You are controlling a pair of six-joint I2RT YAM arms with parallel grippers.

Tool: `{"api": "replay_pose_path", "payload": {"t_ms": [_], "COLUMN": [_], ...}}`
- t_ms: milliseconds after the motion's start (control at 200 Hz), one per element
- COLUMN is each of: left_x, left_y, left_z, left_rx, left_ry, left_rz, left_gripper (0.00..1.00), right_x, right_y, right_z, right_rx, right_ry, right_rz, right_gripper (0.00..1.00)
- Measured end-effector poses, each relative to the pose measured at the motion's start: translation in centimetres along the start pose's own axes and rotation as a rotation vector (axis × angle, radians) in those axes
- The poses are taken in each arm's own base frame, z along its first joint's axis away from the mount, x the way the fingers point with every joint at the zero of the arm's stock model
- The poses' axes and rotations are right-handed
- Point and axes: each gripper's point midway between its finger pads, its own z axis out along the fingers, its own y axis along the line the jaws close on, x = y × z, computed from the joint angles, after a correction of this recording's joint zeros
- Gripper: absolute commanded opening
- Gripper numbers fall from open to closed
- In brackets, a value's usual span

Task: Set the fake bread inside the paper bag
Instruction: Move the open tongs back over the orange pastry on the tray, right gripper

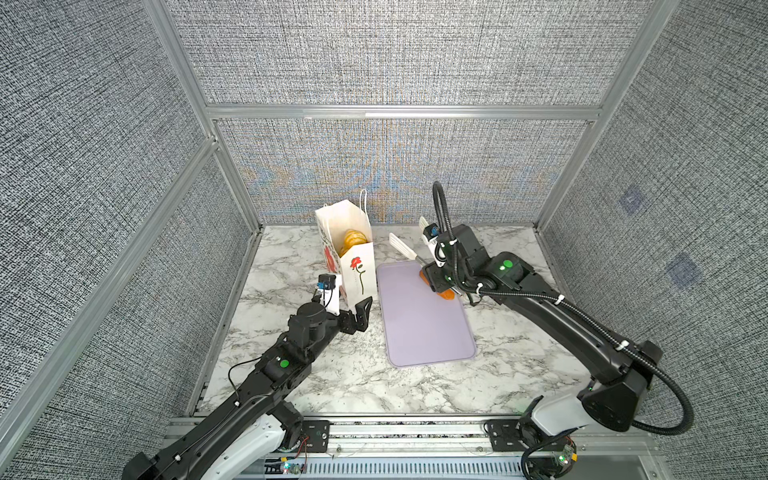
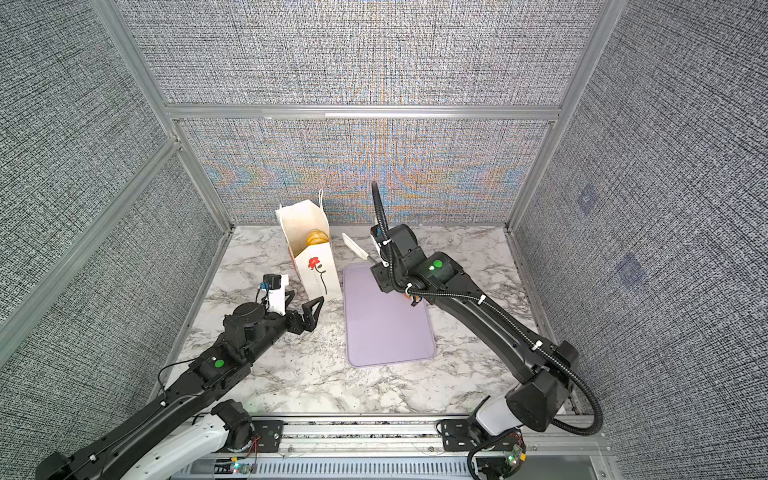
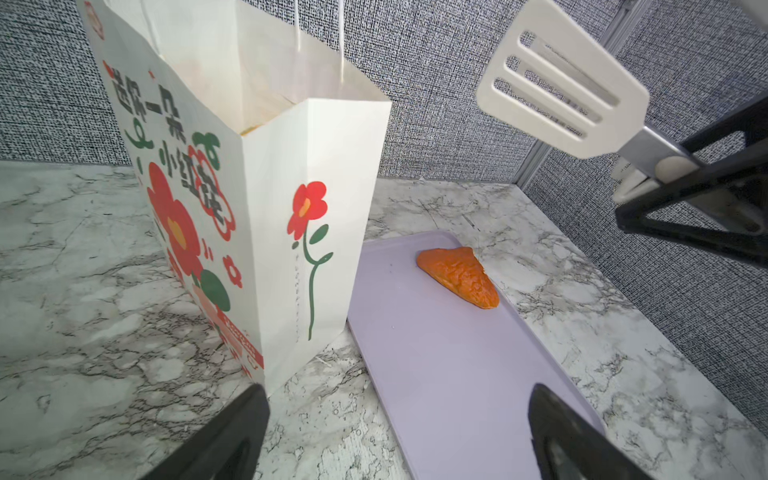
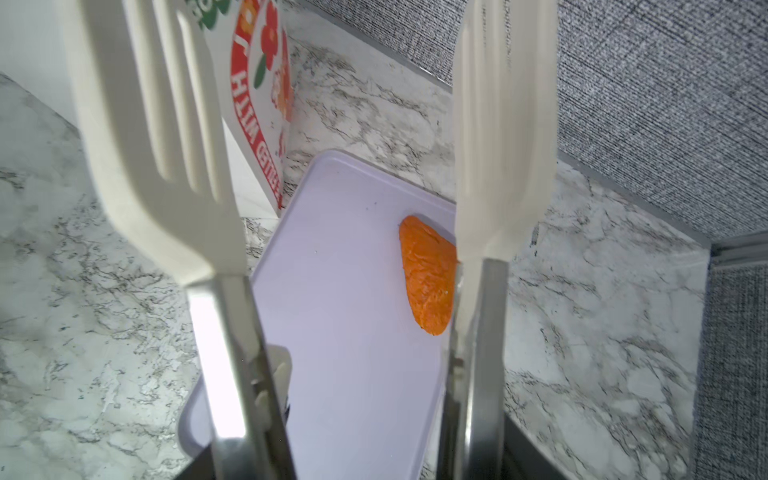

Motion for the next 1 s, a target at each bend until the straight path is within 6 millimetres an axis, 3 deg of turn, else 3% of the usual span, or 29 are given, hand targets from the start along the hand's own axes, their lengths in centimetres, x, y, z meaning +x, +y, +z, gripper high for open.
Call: {"api": "replay_pose_path", "payload": {"t_ms": [265,595,795,1001], "left_x": [1.7,3.7,4.9,5.1], "left_y": [-2.2,-4.0,-4.4,-4.7], "left_z": [1.9,3.6,4.2,4.5], "left_rx": [0.043,0.080,0.084,0.088], "left_ry": [0.040,0.088,0.121,0.123], "left_rz": [0.008,0.006,0.011,0.002], "left_gripper": [0.98,0.99,0.99,0.99], "right_x": [5.8,11.7,14.9,16.5], "right_y": [-3.5,-5.4,-5.9,-5.5], "right_z": [1.6,4.9,7.6,9.3], "right_rx": [0.092,0.140,0.161,0.162], "right_ry": [0.117,0.267,0.385,0.455], "right_rz": [0.045,0.087,0.091,0.071], "right_gripper": [0.64,0.64,0.63,0.61]}}
